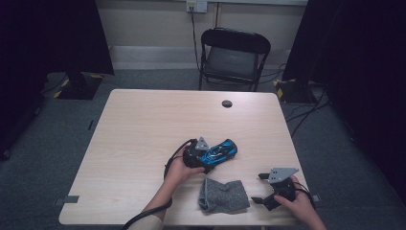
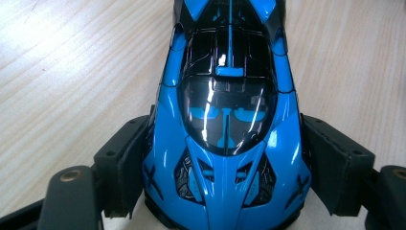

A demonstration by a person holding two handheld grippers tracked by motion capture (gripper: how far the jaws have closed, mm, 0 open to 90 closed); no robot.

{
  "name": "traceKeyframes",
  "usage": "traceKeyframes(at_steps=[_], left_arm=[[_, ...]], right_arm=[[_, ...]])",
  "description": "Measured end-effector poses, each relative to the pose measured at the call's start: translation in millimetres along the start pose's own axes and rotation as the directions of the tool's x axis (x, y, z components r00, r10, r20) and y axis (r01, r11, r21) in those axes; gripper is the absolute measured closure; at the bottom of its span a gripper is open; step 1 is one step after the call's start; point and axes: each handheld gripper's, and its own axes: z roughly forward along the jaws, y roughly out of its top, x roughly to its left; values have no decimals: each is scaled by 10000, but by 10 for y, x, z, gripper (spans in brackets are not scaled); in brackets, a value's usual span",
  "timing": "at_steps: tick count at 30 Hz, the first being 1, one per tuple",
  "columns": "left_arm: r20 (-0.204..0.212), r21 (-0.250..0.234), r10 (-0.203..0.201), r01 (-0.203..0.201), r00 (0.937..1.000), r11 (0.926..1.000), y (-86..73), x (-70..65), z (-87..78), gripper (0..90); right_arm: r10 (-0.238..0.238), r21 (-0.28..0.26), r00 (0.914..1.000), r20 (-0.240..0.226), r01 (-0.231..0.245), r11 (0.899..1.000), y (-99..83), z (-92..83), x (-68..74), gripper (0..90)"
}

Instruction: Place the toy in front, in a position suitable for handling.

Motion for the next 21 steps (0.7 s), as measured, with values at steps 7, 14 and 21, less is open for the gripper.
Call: traceKeyframes(at_steps=[7,14,21], left_arm=[[68,177,196,-197,9998,9997,-41,11,-71,248],[12,277,327,-327,9995,9991,-73,31,-136,251],[-109,355,193,-189,9998,9992,-162,92,-275,253]], right_arm=[[4,0,10000,0,-4,10000,0,0,0,64],[5,1,10000,0,-5,10000,0,0,0,65],[5,0,10000,-1,-5,10000,0,0,0,65]])
